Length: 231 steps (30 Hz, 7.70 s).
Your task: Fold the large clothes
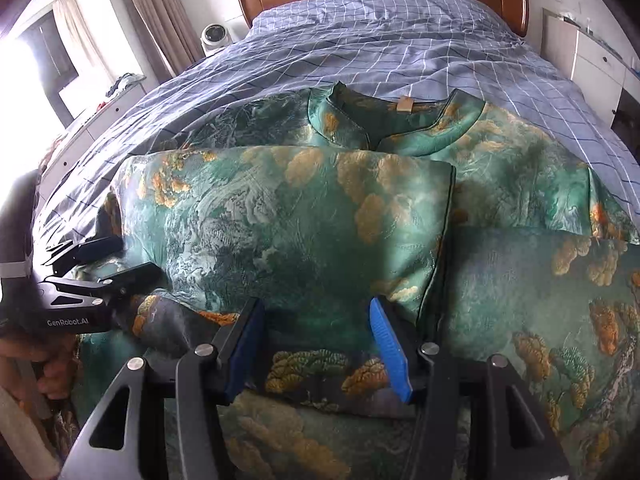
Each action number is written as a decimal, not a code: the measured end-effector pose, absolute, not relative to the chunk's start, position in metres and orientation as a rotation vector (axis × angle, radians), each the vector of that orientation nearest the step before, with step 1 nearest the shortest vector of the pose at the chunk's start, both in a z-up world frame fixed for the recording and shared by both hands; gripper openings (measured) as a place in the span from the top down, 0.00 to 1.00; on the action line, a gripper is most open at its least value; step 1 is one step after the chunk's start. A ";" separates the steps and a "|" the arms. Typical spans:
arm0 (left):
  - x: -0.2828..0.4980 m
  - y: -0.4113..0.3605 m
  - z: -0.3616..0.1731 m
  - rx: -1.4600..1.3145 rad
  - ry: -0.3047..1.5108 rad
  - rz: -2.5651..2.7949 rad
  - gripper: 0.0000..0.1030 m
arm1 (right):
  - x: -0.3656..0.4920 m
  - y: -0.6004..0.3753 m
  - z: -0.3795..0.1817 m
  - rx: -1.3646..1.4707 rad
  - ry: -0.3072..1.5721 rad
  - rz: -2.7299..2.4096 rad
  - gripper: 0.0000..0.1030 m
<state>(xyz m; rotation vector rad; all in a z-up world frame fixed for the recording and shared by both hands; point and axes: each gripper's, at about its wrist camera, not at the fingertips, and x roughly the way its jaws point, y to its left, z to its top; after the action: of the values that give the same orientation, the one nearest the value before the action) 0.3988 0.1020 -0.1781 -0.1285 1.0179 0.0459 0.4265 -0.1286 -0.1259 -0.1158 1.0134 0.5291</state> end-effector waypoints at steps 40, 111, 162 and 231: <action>0.389 0.143 -0.127 -0.183 0.919 0.140 0.01 | 0.423 -0.133 -0.126 -0.075 0.973 0.534 0.45; 0.141 0.049 -0.174 0.027 0.971 -0.049 0.00 | 0.163 -0.230 -0.133 -0.263 0.901 0.294 0.20; 0.083 0.163 -0.150 -0.464 1.157 -0.125 0.92 | 0.162 -0.383 -0.078 0.152 1.231 0.456 0.86; 0.253 0.233 -0.079 -0.356 1.002 -0.302 0.04 | 0.353 -0.391 -0.063 0.676 1.004 0.550 0.02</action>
<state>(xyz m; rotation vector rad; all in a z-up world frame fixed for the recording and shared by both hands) 0.2528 0.2330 -0.0793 -0.3557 1.0021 -0.3018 0.3530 -0.3913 -0.0629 0.6763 1.0036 0.5501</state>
